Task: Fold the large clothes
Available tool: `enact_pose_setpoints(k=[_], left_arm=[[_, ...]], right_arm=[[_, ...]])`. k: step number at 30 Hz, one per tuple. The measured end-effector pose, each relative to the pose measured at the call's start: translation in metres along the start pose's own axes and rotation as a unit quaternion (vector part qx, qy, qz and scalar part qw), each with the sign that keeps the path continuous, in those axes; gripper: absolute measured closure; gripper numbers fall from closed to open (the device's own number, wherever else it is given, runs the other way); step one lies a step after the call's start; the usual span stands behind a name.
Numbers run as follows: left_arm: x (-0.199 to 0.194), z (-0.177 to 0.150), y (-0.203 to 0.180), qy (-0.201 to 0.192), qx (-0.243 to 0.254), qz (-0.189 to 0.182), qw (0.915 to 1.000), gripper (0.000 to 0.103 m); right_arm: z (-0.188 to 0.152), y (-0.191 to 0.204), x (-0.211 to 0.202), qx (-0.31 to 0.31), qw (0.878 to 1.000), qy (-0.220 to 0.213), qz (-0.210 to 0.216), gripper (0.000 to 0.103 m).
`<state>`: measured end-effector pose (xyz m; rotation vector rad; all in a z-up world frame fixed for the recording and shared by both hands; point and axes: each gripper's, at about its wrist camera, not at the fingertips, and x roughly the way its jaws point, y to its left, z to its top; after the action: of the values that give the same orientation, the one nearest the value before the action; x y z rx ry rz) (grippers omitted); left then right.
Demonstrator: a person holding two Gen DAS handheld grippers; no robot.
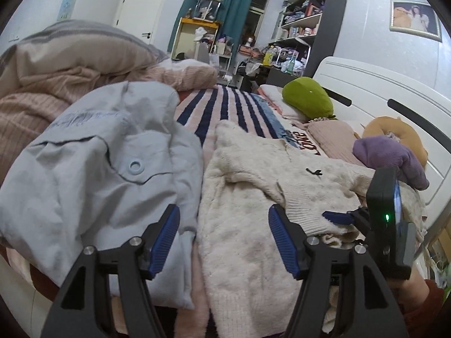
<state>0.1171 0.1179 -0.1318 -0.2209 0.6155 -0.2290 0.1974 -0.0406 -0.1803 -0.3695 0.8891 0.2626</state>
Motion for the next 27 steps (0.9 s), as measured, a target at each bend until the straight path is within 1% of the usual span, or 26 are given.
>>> enact_pose_setpoints(k=[1,2,3,4,6,8,10,11,13,14,15,18,20,22,24,27], left_arm=[[0.002,0.000,0.001,0.002,-0.001,-0.001,1.0000,0.042],[0.004,0.000,0.002,0.003,-0.002,-0.003,1.0000,0.042],[0.005,-0.001,0.001,0.004,-0.002,-0.003,1.0000,0.041],[0.006,-0.001,0.000,0.004,-0.001,-0.003,1.0000,0.041],[0.007,-0.002,-0.002,0.006,0.001,-0.002,1.0000,0.041],[0.007,-0.003,-0.004,0.007,0.002,0.001,1.0000,0.039],[0.008,-0.003,-0.007,0.009,0.005,0.006,0.9999,0.038],[0.008,-0.004,-0.008,0.009,0.006,0.008,0.9999,0.038],[0.009,-0.003,-0.010,0.011,0.009,0.009,0.9999,0.037],[0.009,-0.003,-0.012,0.011,0.011,0.009,0.9998,0.035],[0.009,-0.003,-0.014,0.012,0.011,0.009,0.9998,0.032],[0.010,-0.002,-0.019,0.016,0.017,0.007,0.9997,0.031],[0.011,-0.001,-0.026,0.018,0.023,0.008,0.9995,0.031],[0.012,0.000,-0.034,0.018,0.027,0.006,0.9995,0.031],[0.012,-0.001,-0.045,0.019,0.028,-0.002,0.9994,0.026],[0.012,-0.001,-0.063,0.021,0.032,-0.017,0.9991,0.024]], right_arm=[[0.001,0.002,0.002,-0.010,1.000,0.005,-0.007,0.023],[0.001,0.004,0.003,-0.014,1.000,0.006,-0.015,0.028],[0.002,0.001,0.003,-0.007,1.000,0.002,-0.026,0.040],[0.002,-0.003,0.002,0.003,1.000,-0.002,-0.031,0.047],[0.003,-0.011,-0.005,0.019,0.999,-0.021,-0.038,0.074],[0.004,-0.015,-0.017,0.029,0.998,-0.048,-0.035,0.087],[0.005,-0.021,-0.027,0.044,0.996,-0.066,-0.027,0.090],[0.004,-0.026,-0.032,0.057,0.995,-0.076,-0.019,0.094],[0.002,-0.035,-0.041,0.081,0.992,-0.091,-0.009,0.097],[-0.001,-0.041,-0.045,0.094,0.991,-0.098,-0.002,0.098],[-0.003,-0.047,-0.051,0.109,0.989,-0.104,0.004,0.098],[-0.015,-0.069,-0.072,0.158,0.979,-0.131,0.006,0.099],[-0.033,-0.088,-0.087,0.199,0.968,-0.149,0.015,0.099],[-0.051,-0.101,-0.097,0.232,0.960,-0.157,0.019,0.099],[-0.071,-0.117,-0.104,0.258,0.953,-0.157,0.015,0.099],[-0.100,-0.135,-0.112,0.289,0.945,-0.154,0.016,0.099]])
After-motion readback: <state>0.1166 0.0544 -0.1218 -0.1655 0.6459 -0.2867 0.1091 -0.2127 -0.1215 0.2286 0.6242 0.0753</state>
